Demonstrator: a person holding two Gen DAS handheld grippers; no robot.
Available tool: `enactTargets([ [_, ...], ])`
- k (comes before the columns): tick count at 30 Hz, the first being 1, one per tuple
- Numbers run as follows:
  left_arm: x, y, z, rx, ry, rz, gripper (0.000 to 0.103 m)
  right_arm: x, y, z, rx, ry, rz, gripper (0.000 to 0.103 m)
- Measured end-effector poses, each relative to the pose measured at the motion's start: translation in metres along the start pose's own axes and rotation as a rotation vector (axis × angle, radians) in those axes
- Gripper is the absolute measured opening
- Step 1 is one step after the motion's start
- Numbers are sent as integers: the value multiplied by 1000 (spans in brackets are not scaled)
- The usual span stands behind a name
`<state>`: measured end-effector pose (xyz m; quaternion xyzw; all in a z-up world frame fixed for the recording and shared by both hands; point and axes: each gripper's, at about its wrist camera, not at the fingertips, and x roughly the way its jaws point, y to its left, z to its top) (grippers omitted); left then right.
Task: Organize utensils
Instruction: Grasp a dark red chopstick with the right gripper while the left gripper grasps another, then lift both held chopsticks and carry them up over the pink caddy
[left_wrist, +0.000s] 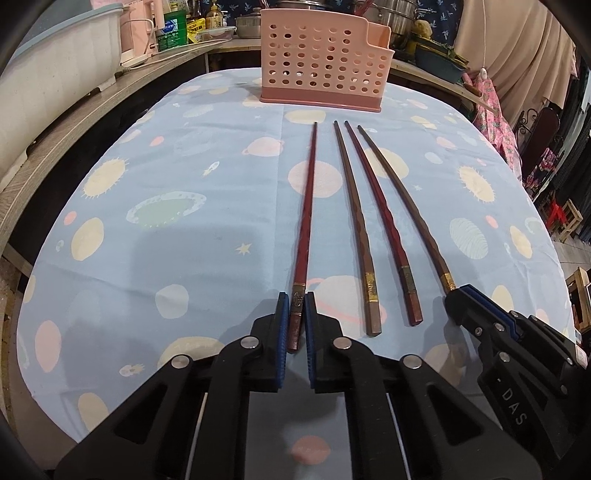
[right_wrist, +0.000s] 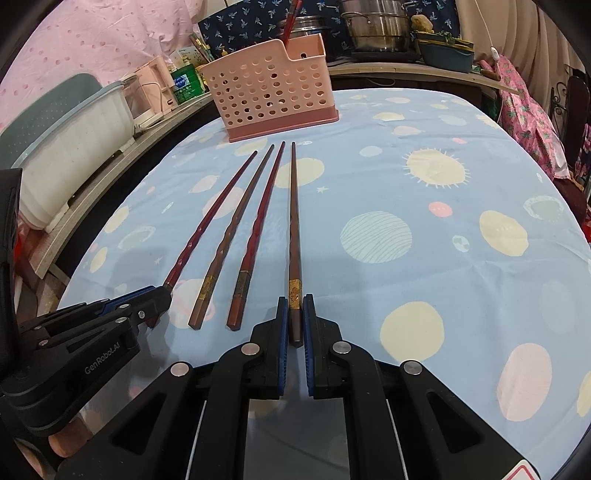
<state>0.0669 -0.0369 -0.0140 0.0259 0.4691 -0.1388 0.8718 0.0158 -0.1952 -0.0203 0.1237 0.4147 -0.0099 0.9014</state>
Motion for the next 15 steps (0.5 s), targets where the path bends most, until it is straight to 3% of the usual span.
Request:
enactTargets([
  [9, -11, 17, -1, -48, 1, -8, 7, -14, -7, 1, 25, -26, 0, 7],
  [15, -30, 29, 6, -81, -38, -23, 7, -41, -13, 12, 49, -93, 2, 7],
])
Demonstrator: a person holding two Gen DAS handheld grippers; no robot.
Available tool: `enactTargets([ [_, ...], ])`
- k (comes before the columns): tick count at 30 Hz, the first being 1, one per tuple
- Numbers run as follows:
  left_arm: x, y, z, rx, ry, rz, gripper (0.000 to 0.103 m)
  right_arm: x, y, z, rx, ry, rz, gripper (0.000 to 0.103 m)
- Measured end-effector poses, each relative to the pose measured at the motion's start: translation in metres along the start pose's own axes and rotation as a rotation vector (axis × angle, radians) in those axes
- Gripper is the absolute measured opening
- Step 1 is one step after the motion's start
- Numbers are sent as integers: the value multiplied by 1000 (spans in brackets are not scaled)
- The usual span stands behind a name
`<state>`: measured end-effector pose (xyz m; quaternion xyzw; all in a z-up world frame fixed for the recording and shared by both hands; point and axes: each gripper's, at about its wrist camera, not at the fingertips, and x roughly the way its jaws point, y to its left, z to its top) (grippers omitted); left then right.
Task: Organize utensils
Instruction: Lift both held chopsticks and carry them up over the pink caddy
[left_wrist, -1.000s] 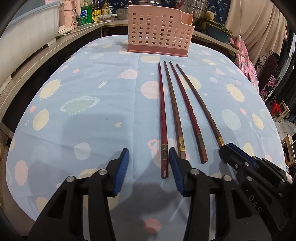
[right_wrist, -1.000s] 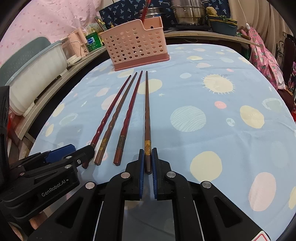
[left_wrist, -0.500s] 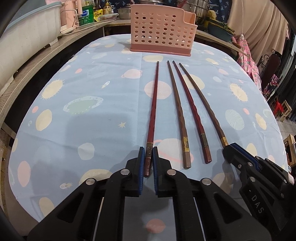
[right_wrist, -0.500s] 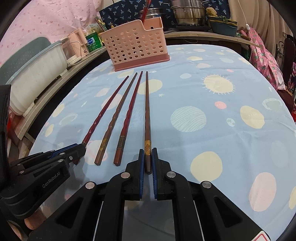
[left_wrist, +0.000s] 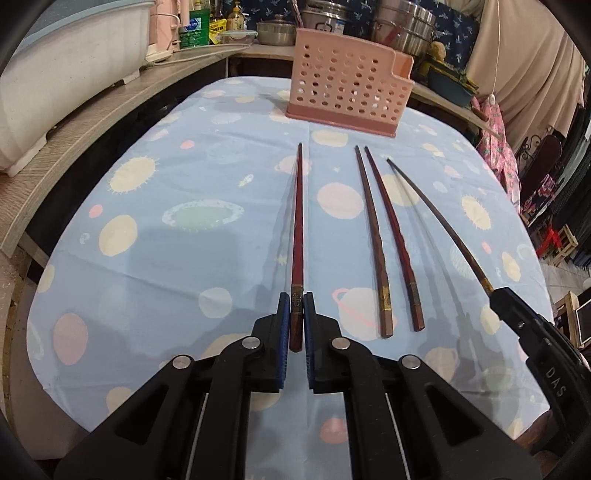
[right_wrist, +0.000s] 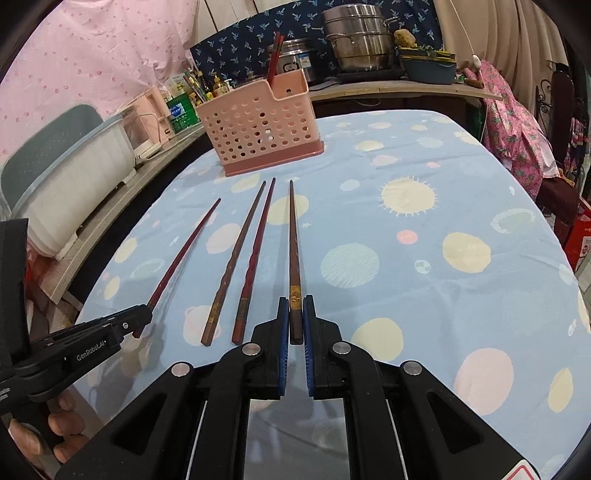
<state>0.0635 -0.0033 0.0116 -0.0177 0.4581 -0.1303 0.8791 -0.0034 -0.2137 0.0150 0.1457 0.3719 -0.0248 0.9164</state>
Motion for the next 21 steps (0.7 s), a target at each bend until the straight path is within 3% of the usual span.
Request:
enactTargets([
  [21, -102, 14, 75, -41, -256, -41, 7, -102, -9, 95, 29, -348, 16, 7],
])
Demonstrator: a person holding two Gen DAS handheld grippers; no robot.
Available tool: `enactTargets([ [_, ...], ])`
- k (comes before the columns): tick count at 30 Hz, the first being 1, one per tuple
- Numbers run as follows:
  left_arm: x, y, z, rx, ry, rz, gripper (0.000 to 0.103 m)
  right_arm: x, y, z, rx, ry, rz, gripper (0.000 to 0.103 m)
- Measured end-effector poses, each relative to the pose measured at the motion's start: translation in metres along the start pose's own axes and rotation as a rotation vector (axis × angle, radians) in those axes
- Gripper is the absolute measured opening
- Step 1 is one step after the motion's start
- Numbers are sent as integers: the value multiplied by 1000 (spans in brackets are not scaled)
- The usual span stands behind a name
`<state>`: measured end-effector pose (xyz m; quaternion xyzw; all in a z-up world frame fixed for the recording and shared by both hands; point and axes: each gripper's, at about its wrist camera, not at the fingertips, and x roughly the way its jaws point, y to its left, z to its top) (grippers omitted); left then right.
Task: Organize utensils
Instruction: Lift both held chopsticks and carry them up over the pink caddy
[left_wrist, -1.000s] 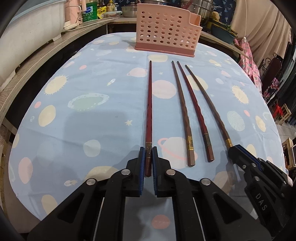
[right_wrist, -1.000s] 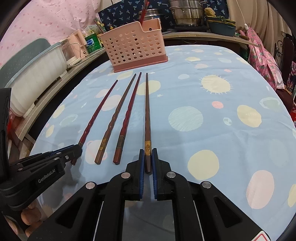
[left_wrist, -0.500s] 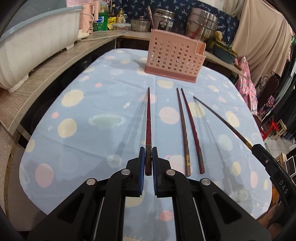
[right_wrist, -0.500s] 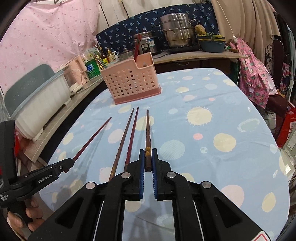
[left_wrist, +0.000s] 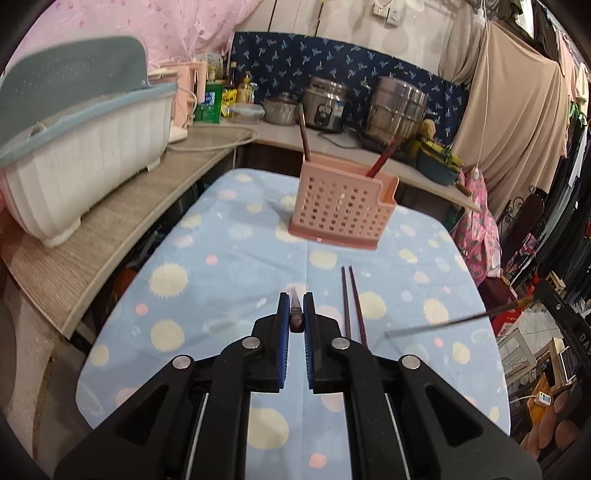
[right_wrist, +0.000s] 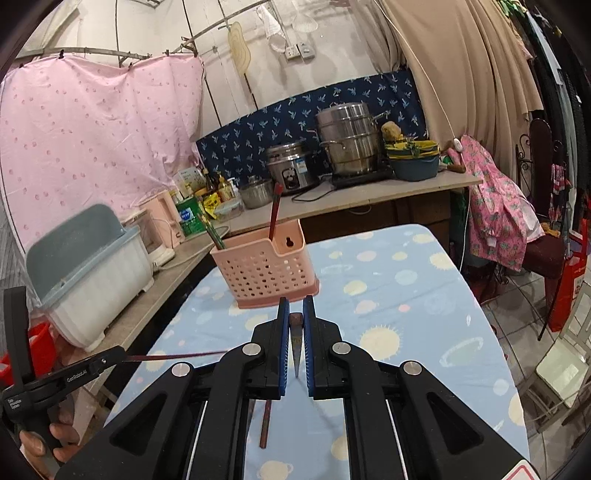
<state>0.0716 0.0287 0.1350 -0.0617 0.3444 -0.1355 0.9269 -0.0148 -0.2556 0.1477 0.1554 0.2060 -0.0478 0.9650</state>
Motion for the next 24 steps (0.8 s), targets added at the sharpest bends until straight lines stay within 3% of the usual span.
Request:
enactTargets([
  [15, 12, -11, 55, 19, -51, -5, 7, 13, 0, 31, -4, -46, 15, 7],
  [24, 10, -20, 116, 20, -117, -23, 7, 39, 17, 84, -7, -87, 80, 7],
])
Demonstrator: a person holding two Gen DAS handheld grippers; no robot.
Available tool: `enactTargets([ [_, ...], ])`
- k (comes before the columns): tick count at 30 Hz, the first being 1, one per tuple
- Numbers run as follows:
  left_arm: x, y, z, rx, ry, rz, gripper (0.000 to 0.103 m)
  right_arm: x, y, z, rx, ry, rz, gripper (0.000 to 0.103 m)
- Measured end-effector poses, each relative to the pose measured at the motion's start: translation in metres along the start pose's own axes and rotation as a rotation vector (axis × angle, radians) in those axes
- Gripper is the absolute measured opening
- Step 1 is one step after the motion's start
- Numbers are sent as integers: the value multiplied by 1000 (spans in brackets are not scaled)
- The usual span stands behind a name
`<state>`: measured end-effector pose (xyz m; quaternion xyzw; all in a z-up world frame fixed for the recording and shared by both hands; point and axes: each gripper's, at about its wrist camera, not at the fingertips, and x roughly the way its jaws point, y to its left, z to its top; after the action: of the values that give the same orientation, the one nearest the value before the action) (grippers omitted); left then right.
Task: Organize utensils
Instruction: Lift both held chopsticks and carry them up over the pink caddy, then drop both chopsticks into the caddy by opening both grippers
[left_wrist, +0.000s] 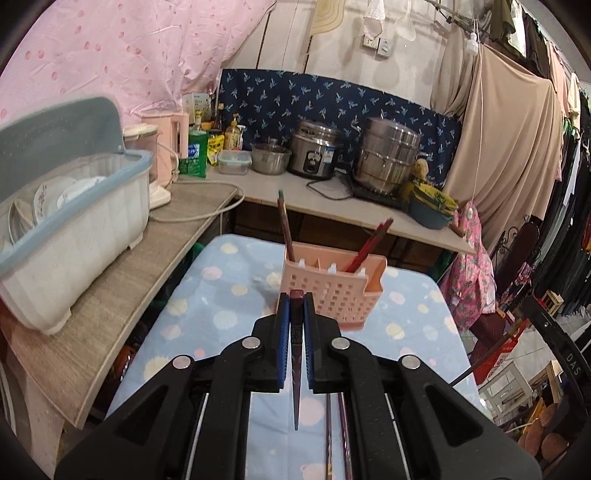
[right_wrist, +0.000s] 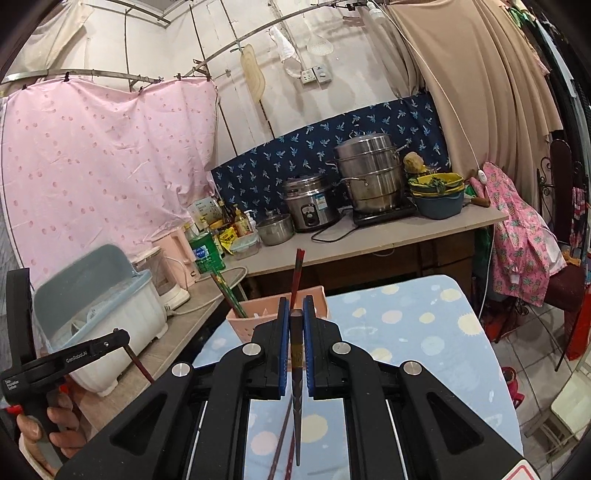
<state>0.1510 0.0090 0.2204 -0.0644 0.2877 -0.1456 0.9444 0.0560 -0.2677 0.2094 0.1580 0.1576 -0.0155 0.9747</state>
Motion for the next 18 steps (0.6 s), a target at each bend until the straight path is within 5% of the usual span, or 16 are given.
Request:
enactTargets([
  [11, 13, -15, 95, -27, -159, 0, 7, 72, 21, 91, 40, -92, 68, 7],
  [18, 51, -24, 137, -34, -227, 34, 7, 127, 32, 122, 38, -119, 79, 7],
])
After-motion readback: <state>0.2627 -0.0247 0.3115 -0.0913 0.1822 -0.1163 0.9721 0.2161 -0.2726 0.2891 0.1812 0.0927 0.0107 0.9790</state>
